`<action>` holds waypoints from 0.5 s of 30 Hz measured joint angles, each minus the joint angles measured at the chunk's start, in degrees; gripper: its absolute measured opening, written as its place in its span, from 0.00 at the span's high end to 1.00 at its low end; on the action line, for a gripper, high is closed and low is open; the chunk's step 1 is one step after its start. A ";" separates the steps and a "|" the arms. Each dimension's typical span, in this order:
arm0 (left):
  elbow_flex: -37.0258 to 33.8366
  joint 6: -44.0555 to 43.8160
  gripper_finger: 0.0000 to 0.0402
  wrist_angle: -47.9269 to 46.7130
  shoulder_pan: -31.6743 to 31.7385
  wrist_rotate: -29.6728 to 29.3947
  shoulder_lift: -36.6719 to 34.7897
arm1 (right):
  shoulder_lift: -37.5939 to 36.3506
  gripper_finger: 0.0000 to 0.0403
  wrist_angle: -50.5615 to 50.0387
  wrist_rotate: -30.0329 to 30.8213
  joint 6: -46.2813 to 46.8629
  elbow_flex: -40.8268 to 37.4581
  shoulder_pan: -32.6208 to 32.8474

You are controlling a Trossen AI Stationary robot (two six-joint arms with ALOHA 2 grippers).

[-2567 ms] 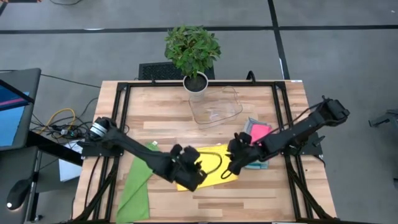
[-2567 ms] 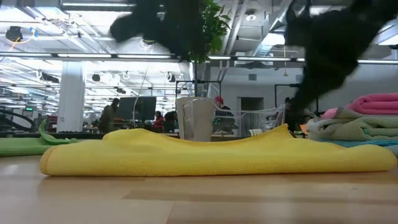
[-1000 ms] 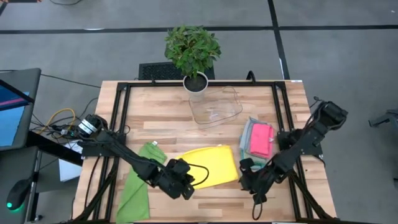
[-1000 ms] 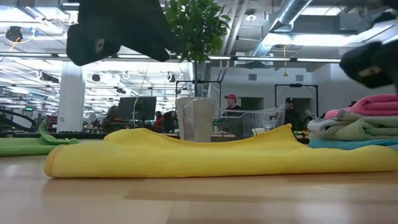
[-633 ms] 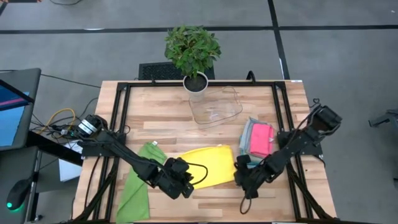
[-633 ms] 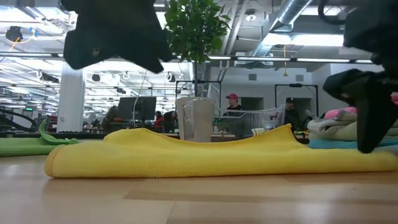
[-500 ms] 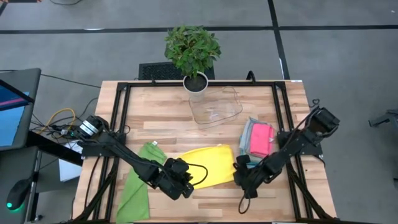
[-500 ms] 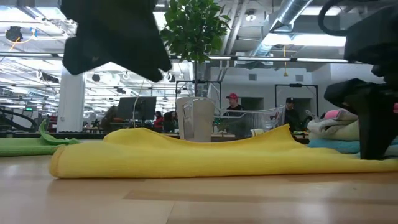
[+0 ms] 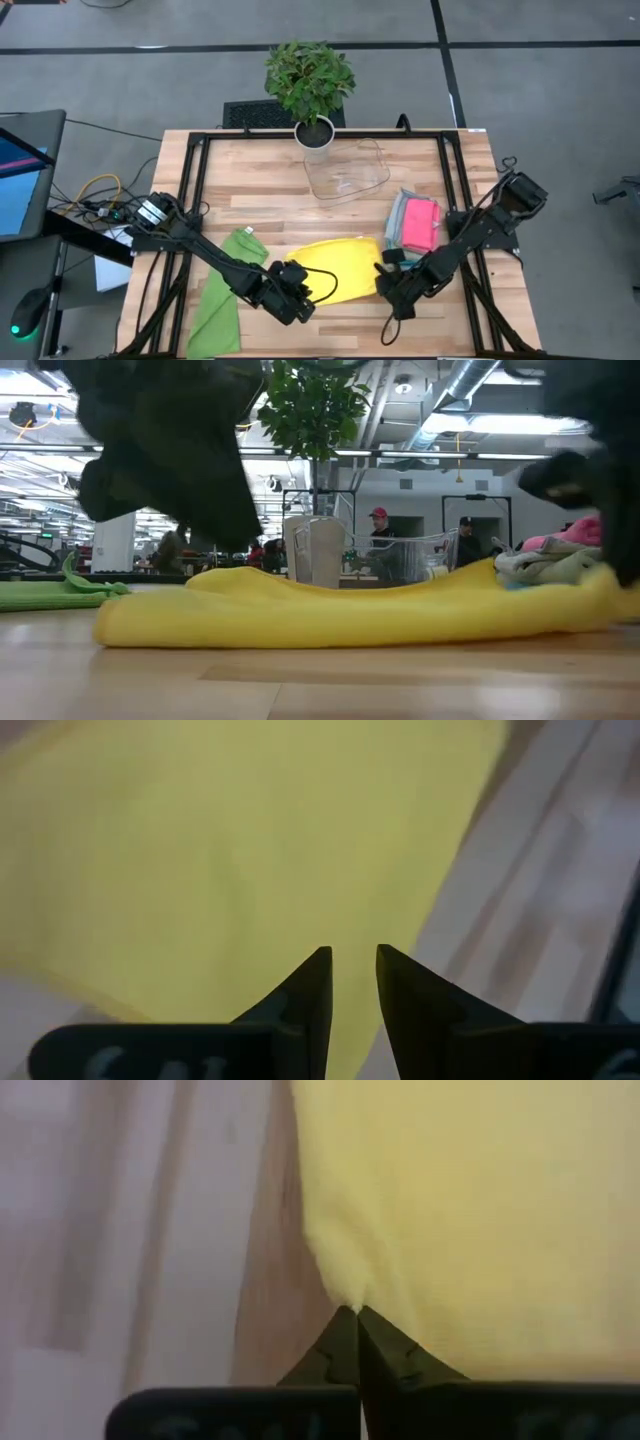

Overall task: Fold microfiber towels
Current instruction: Fold the yellow microfiber cloth

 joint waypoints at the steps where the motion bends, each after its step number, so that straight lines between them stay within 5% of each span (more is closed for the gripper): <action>1: -0.03 -0.62 0.82 -0.45 -0.02 0.19 0.24 | -0.50 0.96 -0.62 0.32 -0.85 0.85 -0.26; 6: -0.07 -1.33 0.82 -0.49 -0.04 -0.59 0.19 | -0.15 0.91 -1.37 2.42 -6.29 6.34 -1.71; 15: -0.09 -2.18 0.82 -0.20 0.00 -0.56 -0.19 | 0.42 0.97 3.71 2.49 -17.68 12.70 -6.60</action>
